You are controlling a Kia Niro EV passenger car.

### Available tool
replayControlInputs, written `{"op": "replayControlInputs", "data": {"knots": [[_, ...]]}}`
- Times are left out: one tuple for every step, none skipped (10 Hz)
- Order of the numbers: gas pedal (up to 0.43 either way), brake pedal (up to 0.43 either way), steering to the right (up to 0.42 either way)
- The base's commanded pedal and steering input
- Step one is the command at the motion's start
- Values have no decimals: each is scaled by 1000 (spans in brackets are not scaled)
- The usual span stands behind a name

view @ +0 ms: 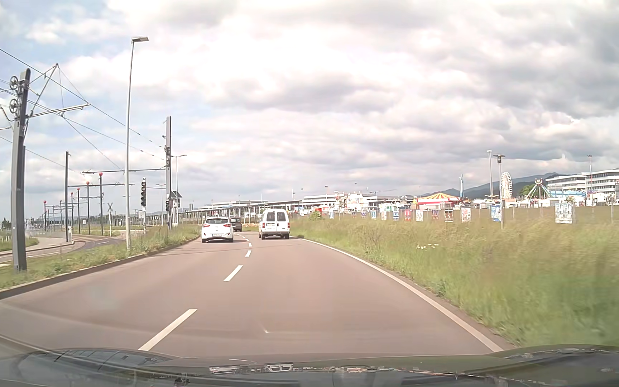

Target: Follow the waypoints while adhering to traffic rules and regulations

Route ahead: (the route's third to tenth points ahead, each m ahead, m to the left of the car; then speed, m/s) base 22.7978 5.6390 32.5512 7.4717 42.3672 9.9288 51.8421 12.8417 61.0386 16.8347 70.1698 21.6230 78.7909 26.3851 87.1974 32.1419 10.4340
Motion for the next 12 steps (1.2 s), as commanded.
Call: {"op": "replayControlInputs", "data": {"knots": [[47, 0, -34], [47, 0, -35], [47, 0, -35], [47, 0, -35], [47, 0, -35], [47, 0, -36], [47, 0, -36], [47, 0, -36], [47, 0, -36], [47, 0, -36], [47, 0, -36], [47, 0, -35]]}}
